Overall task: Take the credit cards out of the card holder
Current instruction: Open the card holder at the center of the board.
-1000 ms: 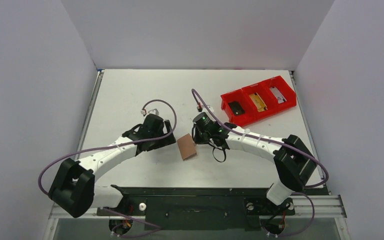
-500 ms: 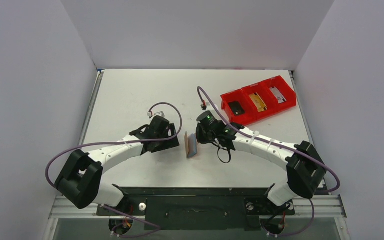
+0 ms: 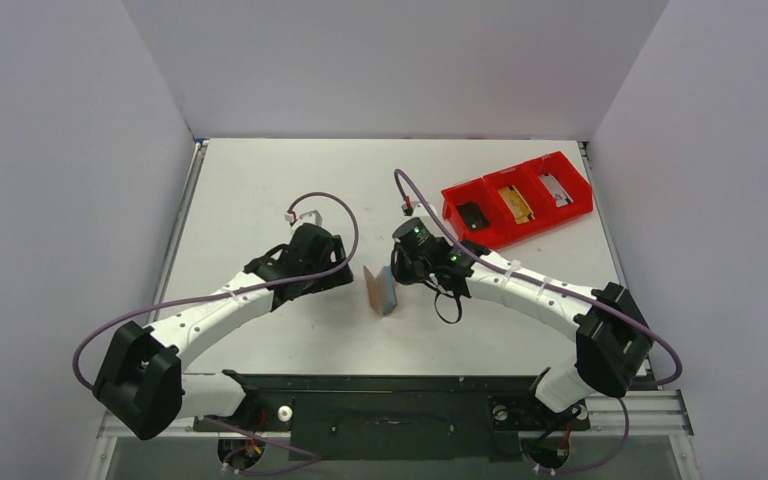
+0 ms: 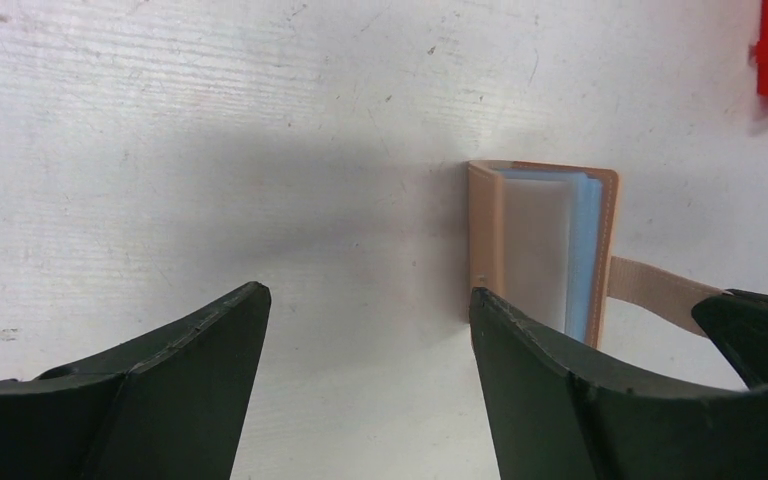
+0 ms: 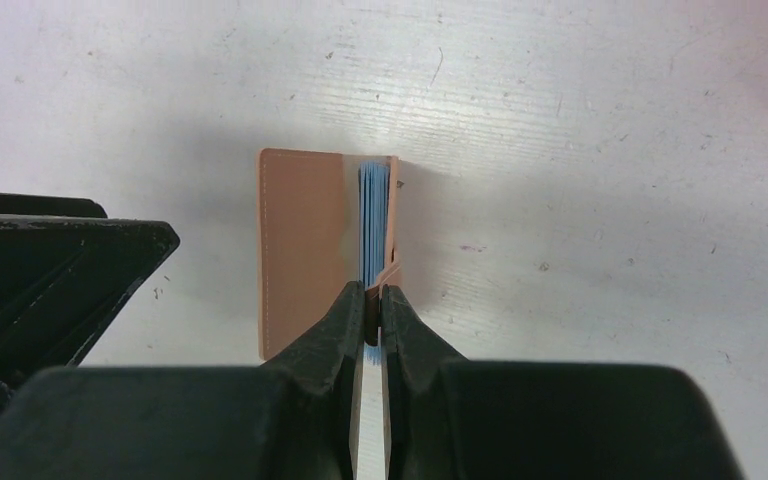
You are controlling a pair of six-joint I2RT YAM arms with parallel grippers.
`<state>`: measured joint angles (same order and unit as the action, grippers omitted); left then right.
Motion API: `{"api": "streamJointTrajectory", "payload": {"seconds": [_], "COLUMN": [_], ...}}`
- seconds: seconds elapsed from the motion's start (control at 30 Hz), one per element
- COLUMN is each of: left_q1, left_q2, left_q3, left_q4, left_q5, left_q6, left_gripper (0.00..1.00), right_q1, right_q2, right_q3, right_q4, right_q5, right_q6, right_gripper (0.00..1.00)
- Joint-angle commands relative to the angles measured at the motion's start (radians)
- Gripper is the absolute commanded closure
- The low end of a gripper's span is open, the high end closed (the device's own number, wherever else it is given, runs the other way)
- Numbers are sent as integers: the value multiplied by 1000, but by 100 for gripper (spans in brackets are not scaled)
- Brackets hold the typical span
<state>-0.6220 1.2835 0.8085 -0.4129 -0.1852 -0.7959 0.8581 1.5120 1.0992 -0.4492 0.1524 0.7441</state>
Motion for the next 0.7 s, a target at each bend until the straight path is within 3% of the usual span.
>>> {"api": "streamJointTrajectory", "payload": {"seconds": [0.0, 0.27, 0.43, 0.67], "left_q1": [-1, 0, -9, -54], "left_q2": [-39, -7, 18, 93], "left_q3": [59, 41, 36, 76], "left_q4": [-12, 24, 58, 79], "left_q5": [-19, 26, 58, 72], "left_q6": [31, 34, 43, 46], "left_gripper": [30, 45, 46, 46], "right_q1": [9, 20, 15, -93], "right_q2": [-50, -55, -84, -130], "right_q3": [68, 70, 14, -139], "right_q4": [2, -5, -26, -33], "right_q5": [28, 46, 126, 171], "right_q6": [-10, 0, -5, -26], "right_gripper": [100, 100, 100, 100]}}
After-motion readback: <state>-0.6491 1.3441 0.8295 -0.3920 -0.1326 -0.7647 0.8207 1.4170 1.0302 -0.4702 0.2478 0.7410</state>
